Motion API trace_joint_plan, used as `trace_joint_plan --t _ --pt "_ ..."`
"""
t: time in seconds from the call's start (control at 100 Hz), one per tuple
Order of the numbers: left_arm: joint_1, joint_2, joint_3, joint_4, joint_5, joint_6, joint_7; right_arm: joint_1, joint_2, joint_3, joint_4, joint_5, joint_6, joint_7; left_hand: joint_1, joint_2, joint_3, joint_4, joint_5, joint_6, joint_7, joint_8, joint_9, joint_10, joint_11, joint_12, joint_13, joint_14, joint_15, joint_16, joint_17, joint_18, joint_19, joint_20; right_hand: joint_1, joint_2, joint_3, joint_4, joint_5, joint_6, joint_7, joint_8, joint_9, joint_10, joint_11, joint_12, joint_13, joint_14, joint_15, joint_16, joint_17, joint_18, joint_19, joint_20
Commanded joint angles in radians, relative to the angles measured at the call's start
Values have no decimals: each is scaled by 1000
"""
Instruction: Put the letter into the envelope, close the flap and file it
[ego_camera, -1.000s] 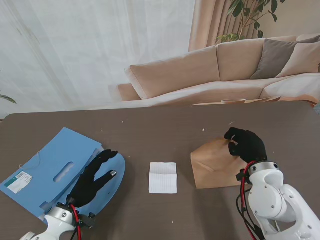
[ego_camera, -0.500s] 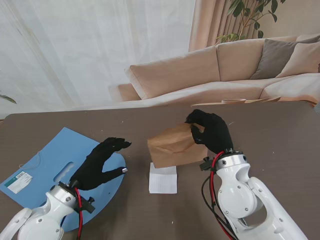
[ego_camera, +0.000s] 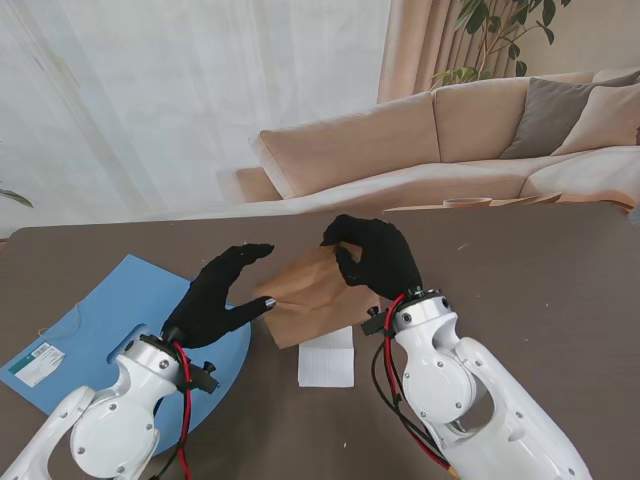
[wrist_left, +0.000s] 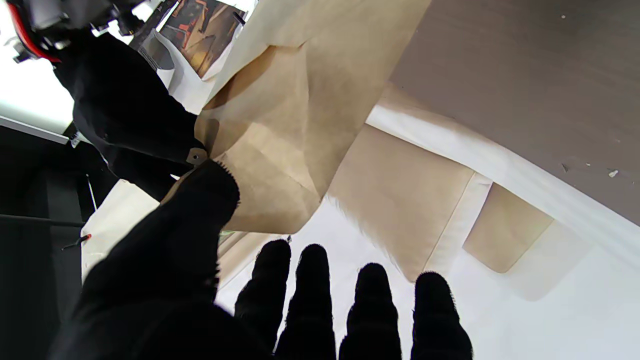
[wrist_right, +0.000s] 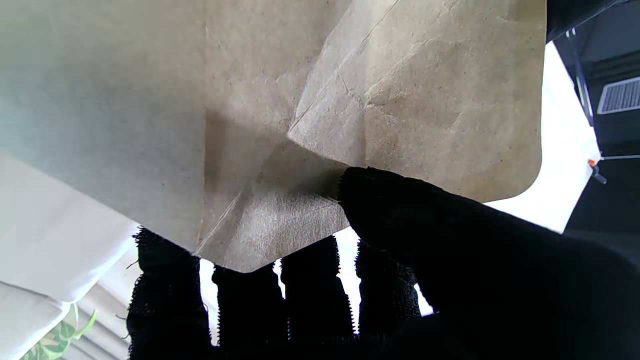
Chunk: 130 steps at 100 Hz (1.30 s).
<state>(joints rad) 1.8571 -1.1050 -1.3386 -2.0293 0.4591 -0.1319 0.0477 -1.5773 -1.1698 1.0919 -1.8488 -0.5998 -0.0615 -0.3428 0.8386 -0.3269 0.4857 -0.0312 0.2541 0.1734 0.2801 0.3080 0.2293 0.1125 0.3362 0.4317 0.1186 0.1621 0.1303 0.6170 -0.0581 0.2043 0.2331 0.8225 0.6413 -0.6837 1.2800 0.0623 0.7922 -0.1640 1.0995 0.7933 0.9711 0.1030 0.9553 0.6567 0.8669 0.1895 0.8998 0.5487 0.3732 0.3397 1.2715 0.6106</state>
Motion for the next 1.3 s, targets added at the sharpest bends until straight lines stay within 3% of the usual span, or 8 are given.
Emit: trace_joint_plan --t 0.0,0.4,0.62,0.74,0.87,1.16,1.22,1.29 --pt "-12 -15 7 -17 5 14 -16 5 -8 -14 8 2 -12 18 26 -9 26 -30 49 3 53 34 50 8 45 39 31 12 27 61 20 16 20 41 -16 9 6 25 22 7 44 34 42 -5 13 12 28 19 12 19 3 13 25 13" --pt "-79 -11 53 -22 19 99 -48 46 -4 -56 54 -7 -46 35 399 -4 -137 -27 577 -17 357 134 752 116 128 331 440 175 574 222 214 151 284 221 -18 19 -6 25 14 4 34 38 36 -10 4 13 26 13 7 18 3 10 23 15" --pt "-104 -8 60 -13 116 86 -29 39 3 -53 50 -41 -60 41 359 -4 13 -44 642 -154 467 299 777 126 267 367 513 216 789 264 169 165 765 47 -72 59 -146 -82 -153 25 -134 -219 -99 -27 -180 -92 -72 3 -123 -20 -65 -10 -37 7" --pt "-120 -7 55 -9 140 84 -24 20 18 -39 22 -74 -56 85 376 6 16 -50 635 -154 512 423 764 116 279 396 503 215 803 268 160 162 809 12 -191 195 -329 19 -264 114 -493 -256 -318 -40 -299 -216 -221 5 -291 -69 -150 -26 -116 26" --pt "-123 -6 41 -8 146 69 -28 1 35 -25 -15 -124 -23 140 395 22 2 -49 632 -150 520 513 757 118 271 428 492 217 800 270 152 161 822 0 -221 135 -436 -83 -408 158 -615 -316 -485 -40 -370 -272 -361 20 -420 -120 -232 -36 -193 27" --pt "-89 -6 9 -38 108 18 -34 16 37 -33 0 -149 2 144 402 31 -7 -52 624 -151 528 548 758 117 266 433 498 219 795 268 157 167 829 1 -170 35 -351 -102 -147 75 -441 -233 -178 -77 -199 -178 -145 -7 -289 -58 -104 -24 -129 74" --pt "-82 -5 4 -44 104 8 -38 24 32 -39 14 -143 -2 116 401 30 -8 -51 625 -151 528 552 759 116 265 434 498 219 795 268 158 168 830 1 -79 -37 -318 -182 -94 -32 -205 -382 -28 -88 -172 -140 -41 -10 -224 -38 -46 -13 -83 65" --pt "-76 -4 -1 -49 101 -3 -43 32 23 -45 29 -119 -11 87 399 29 -8 -51 623 -155 523 555 759 118 261 434 499 218 794 267 157 170 832 1 -14 -18 -269 -171 41 -87 -107 -426 145 -87 -137 -132 77 -14 -151 -16 29 6 -33 69"
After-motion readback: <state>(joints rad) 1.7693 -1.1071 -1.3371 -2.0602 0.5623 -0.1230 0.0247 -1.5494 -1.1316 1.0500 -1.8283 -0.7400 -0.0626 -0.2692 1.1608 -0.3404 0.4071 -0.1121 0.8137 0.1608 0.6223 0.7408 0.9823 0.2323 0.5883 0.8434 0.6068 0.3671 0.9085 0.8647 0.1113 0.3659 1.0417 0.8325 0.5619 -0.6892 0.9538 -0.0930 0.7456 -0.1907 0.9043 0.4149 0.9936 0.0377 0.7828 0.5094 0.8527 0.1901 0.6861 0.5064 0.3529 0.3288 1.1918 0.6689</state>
